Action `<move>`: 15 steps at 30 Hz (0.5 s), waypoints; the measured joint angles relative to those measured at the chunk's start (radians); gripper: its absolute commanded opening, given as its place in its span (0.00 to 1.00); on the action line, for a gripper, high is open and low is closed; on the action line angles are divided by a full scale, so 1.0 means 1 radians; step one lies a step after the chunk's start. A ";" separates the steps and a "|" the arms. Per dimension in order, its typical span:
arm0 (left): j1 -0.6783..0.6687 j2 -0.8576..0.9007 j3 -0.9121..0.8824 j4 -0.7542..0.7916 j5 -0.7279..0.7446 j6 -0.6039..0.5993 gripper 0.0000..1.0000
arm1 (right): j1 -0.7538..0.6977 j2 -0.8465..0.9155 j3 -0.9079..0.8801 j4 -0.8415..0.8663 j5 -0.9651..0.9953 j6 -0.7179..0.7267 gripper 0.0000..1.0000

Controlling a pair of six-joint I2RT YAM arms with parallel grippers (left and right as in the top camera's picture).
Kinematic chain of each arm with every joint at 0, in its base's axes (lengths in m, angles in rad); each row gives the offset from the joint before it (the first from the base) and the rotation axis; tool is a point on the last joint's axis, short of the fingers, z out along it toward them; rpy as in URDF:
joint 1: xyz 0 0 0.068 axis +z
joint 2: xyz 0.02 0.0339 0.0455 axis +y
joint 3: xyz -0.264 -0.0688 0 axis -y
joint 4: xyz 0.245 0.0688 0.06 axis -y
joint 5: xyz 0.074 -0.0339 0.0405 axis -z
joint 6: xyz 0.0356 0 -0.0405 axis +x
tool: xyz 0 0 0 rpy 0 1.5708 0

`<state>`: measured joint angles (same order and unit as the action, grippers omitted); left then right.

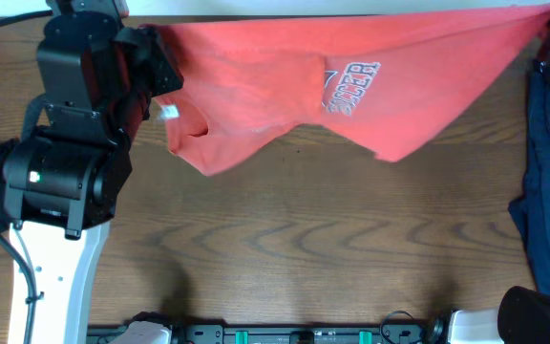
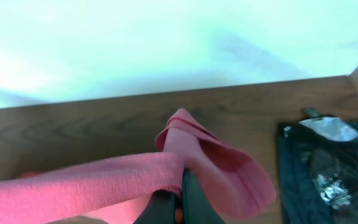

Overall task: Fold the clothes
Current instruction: 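Lift the shirt high with both grippers and swing it toward the back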

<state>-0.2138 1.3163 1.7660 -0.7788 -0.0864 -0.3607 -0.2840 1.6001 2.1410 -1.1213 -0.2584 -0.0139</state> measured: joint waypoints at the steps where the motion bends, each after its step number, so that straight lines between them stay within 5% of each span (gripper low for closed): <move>1: 0.001 -0.002 0.000 0.000 0.009 0.001 0.06 | 0.000 0.000 0.031 -0.021 0.000 0.000 0.01; 15: 0.007 -0.006 0.304 -0.168 0.180 0.018 0.06 | 0.000 -0.004 0.349 -0.249 0.006 0.001 0.01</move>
<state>-0.2070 1.3106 2.0701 -0.9470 0.0937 -0.3428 -0.2840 1.5963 2.4901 -1.3705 -0.2520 -0.0132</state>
